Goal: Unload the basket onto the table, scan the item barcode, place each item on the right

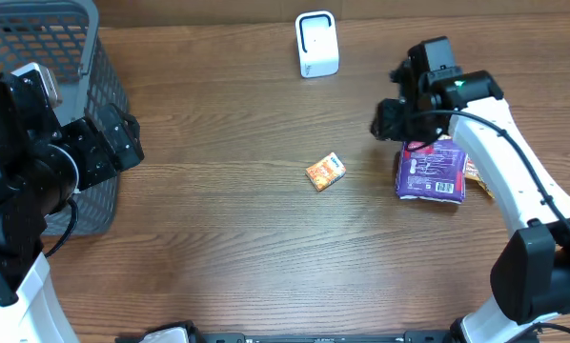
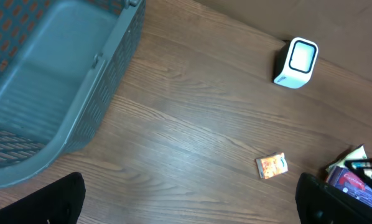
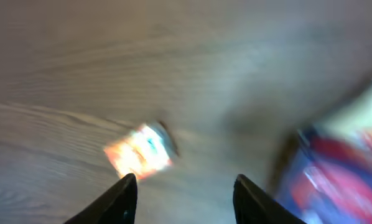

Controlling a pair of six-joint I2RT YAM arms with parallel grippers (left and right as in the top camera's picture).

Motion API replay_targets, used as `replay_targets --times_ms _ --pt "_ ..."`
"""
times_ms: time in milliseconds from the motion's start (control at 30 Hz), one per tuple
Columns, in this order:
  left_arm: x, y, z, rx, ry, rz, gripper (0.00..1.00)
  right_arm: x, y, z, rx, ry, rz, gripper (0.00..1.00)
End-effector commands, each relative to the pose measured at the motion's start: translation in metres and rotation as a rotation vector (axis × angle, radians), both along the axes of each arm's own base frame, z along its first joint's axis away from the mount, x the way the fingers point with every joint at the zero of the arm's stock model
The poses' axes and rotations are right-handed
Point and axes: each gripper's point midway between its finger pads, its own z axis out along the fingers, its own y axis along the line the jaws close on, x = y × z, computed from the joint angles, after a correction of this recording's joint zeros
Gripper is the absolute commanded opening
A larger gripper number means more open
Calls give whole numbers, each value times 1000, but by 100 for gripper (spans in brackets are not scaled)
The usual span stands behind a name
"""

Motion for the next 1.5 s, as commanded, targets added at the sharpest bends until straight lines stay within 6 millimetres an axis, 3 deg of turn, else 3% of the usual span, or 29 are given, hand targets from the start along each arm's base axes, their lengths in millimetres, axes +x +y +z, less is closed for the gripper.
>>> replay_targets --times_ms 0,100,233,400,700,967,1100,1233,1367,1467 --pt "0 3 0 -2 -2 21 100 4 40 2 67 -63 142 50" --pt "0 3 0 -2 -2 21 100 6 50 -13 65 -38 127 43" --pt "0 3 0 -2 -2 21 100 10 37 -50 2 45 -32 25" --pt "0 3 0 -2 -2 21 100 2 45 -85 26 147 -45 20" --pt "0 3 1 -2 -2 21 100 -16 62 -119 53 265 -5 13" --pt "0 3 0 -2 -2 21 100 -48 64 -123 15 378 19 9" --pt "0 3 0 -2 -2 21 100 -75 81 -114 103 465 135 4" --pt "0 3 0 -2 -2 21 100 -91 83 -99 122 512 160 4" --pt "0 3 0 -2 -2 21 100 -82 82 -71 119 419 196 5" --pt "0 3 1 -2 -2 21 100 -51 62 -54 9 261 159 14"
